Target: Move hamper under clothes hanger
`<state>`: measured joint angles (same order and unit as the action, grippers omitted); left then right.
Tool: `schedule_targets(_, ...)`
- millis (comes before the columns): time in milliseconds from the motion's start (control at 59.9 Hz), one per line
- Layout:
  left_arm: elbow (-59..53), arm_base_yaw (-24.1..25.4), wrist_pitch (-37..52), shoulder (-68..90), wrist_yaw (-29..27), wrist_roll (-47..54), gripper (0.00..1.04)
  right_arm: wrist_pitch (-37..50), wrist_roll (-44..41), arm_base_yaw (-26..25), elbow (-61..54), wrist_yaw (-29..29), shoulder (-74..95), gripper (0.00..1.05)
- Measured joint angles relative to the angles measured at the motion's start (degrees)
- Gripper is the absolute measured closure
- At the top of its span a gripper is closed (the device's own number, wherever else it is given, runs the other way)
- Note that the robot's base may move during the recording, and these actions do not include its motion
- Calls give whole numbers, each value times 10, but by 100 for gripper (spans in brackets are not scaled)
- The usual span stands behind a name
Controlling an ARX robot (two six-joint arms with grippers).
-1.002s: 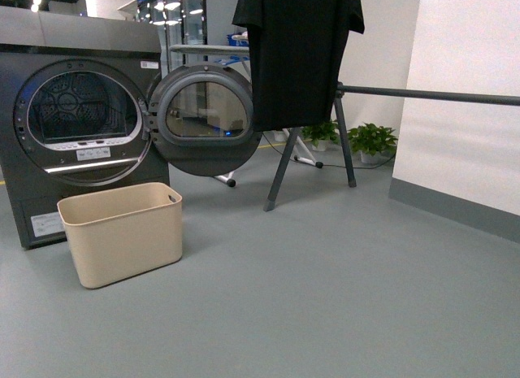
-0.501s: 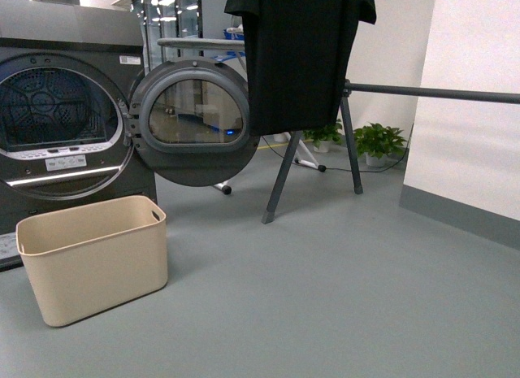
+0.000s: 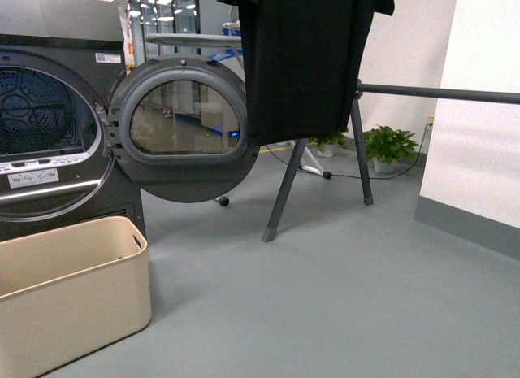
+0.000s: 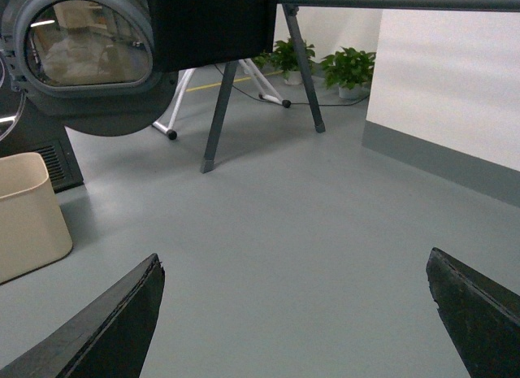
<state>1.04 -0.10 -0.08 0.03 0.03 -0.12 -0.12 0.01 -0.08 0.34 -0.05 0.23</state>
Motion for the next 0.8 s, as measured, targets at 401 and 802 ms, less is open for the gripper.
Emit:
schedule_targets(401,0,0,0,0,0,0,7,0,0,0,0,0,0,8)
schedule_targets(802,0,0,0,0,0,0,7,0,0,0,0,0,0,8)
